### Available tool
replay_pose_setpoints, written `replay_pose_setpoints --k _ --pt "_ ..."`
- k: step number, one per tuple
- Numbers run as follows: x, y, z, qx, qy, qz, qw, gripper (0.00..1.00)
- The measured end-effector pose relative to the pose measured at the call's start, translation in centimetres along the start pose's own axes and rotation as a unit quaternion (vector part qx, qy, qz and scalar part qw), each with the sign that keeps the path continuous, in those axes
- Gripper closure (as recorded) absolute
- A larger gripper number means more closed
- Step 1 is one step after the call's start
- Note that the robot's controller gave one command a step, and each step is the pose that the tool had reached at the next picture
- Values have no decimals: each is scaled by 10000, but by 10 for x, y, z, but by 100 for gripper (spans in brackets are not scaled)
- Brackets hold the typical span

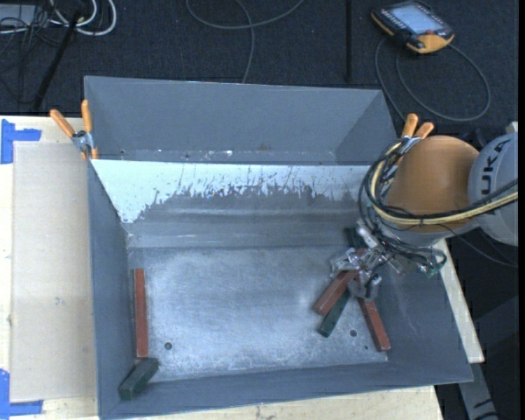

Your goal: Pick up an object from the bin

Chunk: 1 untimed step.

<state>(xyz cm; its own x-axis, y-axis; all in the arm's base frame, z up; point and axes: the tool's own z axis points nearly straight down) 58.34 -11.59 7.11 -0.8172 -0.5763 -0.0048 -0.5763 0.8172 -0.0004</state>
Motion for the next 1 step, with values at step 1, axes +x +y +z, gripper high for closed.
replay_pose_setpoints --k 1 --pt "0 0 0 0 0 1 10000 100"
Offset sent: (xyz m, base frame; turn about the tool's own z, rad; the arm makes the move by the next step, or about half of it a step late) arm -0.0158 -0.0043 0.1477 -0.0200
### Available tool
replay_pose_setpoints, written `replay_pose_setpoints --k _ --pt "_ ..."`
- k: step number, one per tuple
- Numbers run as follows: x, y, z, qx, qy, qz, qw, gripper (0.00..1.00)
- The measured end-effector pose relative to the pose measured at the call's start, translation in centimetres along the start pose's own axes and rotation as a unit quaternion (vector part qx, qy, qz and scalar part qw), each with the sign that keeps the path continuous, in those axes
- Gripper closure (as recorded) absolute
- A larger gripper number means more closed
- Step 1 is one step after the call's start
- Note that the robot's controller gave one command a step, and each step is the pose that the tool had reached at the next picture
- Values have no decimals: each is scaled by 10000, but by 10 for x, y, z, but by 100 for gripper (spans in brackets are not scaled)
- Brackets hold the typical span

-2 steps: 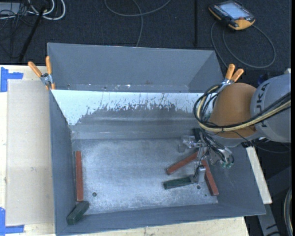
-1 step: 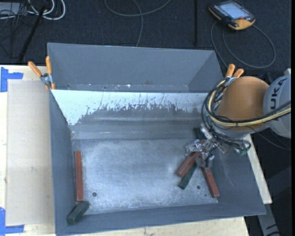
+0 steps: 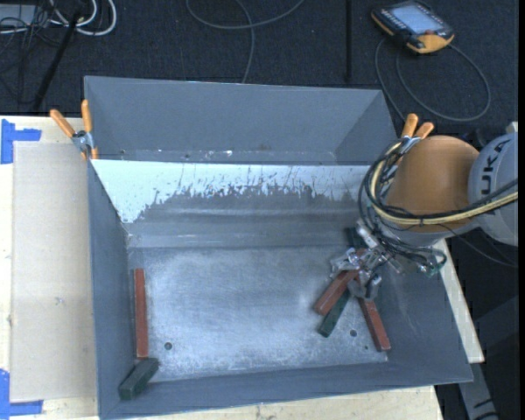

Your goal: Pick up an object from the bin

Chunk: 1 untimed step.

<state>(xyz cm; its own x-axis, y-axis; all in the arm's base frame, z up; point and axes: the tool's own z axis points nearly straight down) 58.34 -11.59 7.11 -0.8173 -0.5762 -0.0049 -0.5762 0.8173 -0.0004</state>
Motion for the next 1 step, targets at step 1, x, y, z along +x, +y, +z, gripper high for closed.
replay_pose_setpoints --k 1 --pt "14 6 -148 -2 13 -80 10000 100"
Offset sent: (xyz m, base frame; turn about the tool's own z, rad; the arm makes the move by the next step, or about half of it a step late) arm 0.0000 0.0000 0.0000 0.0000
